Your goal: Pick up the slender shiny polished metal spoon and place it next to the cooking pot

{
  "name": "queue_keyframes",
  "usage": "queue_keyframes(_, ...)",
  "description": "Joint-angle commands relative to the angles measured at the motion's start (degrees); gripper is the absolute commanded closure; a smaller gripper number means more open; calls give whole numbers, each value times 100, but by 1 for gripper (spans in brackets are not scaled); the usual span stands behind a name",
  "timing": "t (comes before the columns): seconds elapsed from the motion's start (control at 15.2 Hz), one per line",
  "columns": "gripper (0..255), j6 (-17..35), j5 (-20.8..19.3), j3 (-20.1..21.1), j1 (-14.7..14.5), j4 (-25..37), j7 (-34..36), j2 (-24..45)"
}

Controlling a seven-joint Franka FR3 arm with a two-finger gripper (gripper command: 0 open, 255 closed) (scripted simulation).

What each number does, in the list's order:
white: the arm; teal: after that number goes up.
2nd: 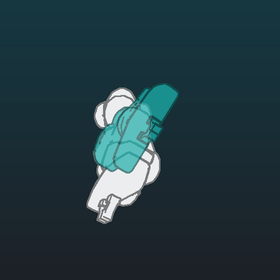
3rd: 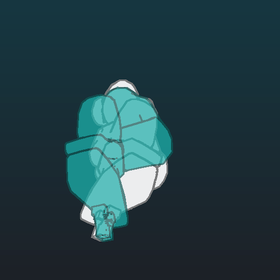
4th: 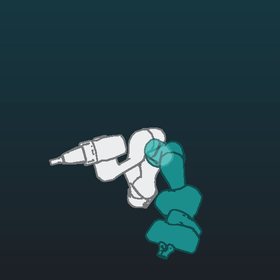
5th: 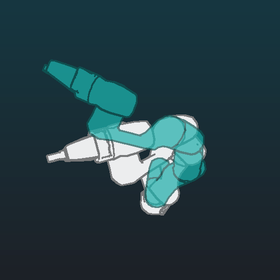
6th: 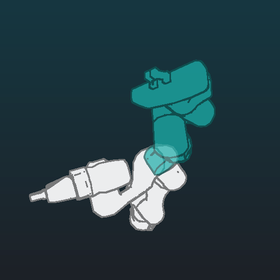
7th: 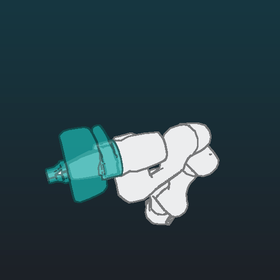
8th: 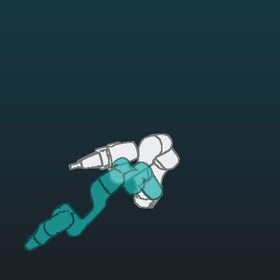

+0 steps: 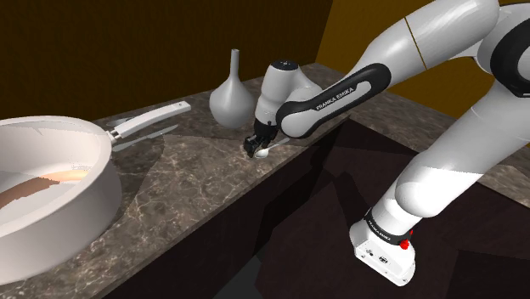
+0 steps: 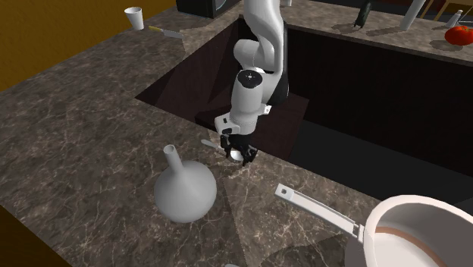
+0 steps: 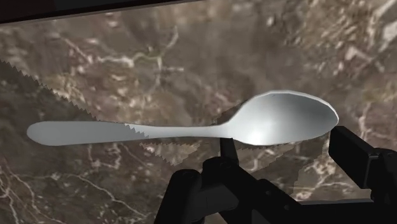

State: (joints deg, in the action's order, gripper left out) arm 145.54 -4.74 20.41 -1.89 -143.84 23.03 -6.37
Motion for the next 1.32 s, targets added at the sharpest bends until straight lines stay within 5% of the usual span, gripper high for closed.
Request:
queue_keyframes(0.0, 255, 0, 0, 0, 0, 0, 0, 1)
queue_keyframes(0.4, 255, 0, 0, -1, 1, 0, 0, 0)
queue_keyframes(1.25, 255, -1087, 410, -116, -102, 426, -366, -705)
